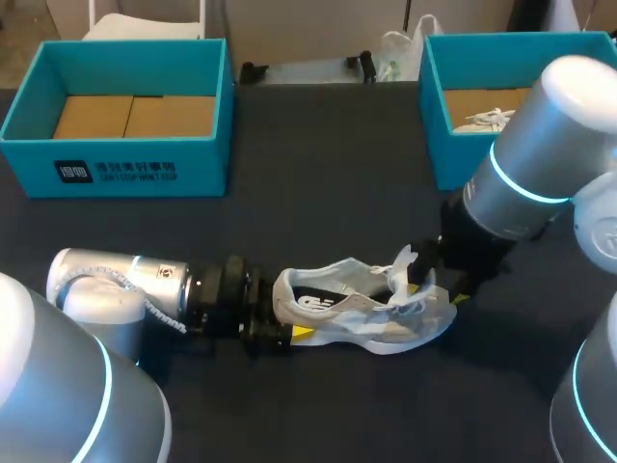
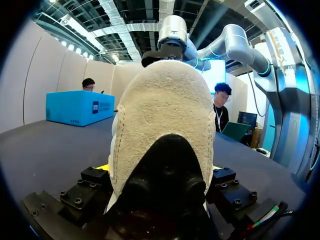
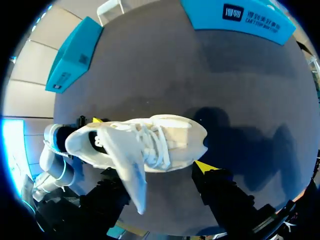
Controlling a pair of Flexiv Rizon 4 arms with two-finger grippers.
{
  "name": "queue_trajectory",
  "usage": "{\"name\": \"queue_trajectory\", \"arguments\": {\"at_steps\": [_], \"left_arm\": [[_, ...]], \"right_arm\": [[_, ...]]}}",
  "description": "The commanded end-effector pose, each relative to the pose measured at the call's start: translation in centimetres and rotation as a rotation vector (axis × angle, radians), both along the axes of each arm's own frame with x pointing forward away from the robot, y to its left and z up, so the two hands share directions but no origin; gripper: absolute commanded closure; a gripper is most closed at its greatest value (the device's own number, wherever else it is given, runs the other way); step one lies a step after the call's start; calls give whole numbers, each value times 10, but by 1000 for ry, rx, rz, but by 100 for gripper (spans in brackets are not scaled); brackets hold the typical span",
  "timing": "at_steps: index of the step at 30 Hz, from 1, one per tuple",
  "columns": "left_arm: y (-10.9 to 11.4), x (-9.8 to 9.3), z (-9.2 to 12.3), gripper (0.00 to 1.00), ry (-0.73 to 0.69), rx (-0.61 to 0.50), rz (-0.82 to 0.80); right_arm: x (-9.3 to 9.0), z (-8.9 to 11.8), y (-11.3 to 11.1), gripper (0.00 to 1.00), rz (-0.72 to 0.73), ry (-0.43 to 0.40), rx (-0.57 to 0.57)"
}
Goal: Take the shoe out of the shoebox, open the shoe tongue, remove and reinsert the insole, then place the shoe into the shoebox
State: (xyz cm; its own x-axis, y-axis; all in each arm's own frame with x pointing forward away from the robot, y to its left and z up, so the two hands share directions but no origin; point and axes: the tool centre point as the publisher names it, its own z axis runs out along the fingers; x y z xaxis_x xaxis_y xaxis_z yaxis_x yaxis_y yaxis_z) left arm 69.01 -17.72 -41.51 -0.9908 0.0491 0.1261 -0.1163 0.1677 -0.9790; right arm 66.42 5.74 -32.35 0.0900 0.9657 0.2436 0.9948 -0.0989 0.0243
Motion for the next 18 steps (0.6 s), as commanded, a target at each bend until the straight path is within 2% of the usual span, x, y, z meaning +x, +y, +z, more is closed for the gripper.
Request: {"name": "queue_trajectory", "arguments": {"at_steps": [1, 9, 13, 15, 18], "left_arm": [[0, -1, 0, 100, -1, 0, 4], [0, -1, 0, 100, -1, 0, 4], [0, -1, 0, 100, -1, 0, 4], [0, -1, 0, 100, -1, 0, 4], [0, -1, 0, 100, -1, 0, 4]], "right_arm": [[-14, 55, 1, 35, -4, -31, -121], [-18, 110, 29, 36, 70, -66, -243], [-21, 129, 54, 42, 137, -78, -288], [-24, 136, 67, 50, 178, -86, -298], [-28, 143, 91, 52, 259, -109, -294]]}}
